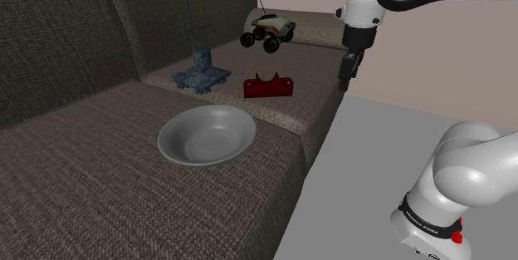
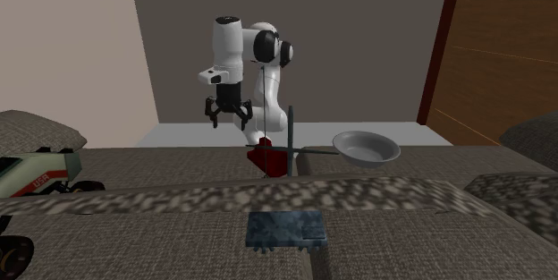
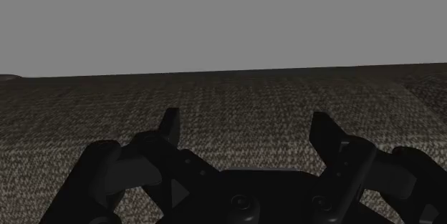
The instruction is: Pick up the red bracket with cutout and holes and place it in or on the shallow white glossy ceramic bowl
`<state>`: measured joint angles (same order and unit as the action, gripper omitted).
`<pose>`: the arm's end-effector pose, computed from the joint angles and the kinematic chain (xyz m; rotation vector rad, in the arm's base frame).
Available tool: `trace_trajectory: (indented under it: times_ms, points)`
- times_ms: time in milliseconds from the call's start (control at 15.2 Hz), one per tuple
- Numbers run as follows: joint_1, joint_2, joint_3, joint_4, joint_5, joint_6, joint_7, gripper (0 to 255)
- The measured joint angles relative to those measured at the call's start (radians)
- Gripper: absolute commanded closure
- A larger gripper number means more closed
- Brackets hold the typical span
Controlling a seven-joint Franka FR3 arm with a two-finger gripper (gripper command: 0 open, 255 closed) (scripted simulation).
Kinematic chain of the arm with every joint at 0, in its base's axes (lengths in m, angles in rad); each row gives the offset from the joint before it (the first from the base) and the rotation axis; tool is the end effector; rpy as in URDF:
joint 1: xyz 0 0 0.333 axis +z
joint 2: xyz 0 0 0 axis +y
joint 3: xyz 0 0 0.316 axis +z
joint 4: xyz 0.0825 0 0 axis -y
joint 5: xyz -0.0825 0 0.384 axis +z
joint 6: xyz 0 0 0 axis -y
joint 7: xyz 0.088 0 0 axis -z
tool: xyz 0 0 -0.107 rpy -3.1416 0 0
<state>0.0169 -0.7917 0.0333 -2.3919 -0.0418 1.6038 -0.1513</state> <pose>0.3075 0.0139 0.5783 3.0617 0.2963 -0.0005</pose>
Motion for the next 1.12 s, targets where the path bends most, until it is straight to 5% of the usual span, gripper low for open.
trace_trajectory:
  times_ms: [330, 1122]
  points:
    - [0.03, 0.113, 0.022, 0.108, 0.025, -0.023, -0.014, 0]
    - [0.125, 0.591, 0.125, 0.657, 0.089, -0.197, -0.054, 0]
